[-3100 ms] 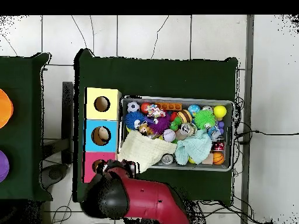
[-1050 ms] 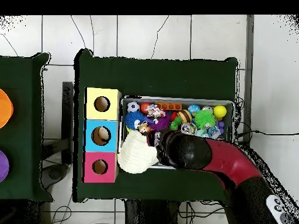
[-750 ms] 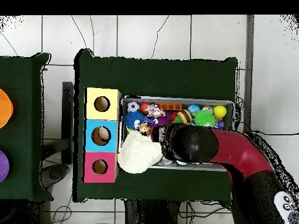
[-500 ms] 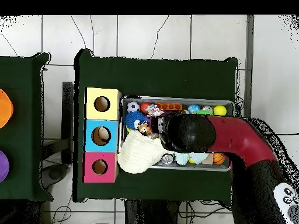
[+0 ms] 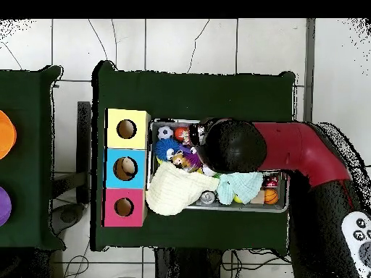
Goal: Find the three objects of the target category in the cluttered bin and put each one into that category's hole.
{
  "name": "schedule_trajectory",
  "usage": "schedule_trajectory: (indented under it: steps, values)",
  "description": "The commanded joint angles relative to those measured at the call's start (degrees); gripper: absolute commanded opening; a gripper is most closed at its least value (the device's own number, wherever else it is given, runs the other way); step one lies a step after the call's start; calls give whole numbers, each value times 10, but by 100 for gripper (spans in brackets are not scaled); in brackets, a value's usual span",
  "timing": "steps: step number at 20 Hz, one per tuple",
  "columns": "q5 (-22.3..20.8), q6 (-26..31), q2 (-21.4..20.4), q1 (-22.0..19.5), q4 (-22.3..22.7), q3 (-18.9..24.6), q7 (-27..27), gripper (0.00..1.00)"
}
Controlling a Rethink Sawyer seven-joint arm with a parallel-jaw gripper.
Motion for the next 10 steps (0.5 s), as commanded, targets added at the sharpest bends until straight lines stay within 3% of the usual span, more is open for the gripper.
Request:
schedule_trajectory:
  steps: [1, 4, 10]
  values:
    - [-86, -27, 5, 0, 15, -1, -83, 100]
    - [-104, -49, 12, -13, 25, 0, -84, 100]
    - [-114, -56, 70, -52, 8, 24, -124, 100]
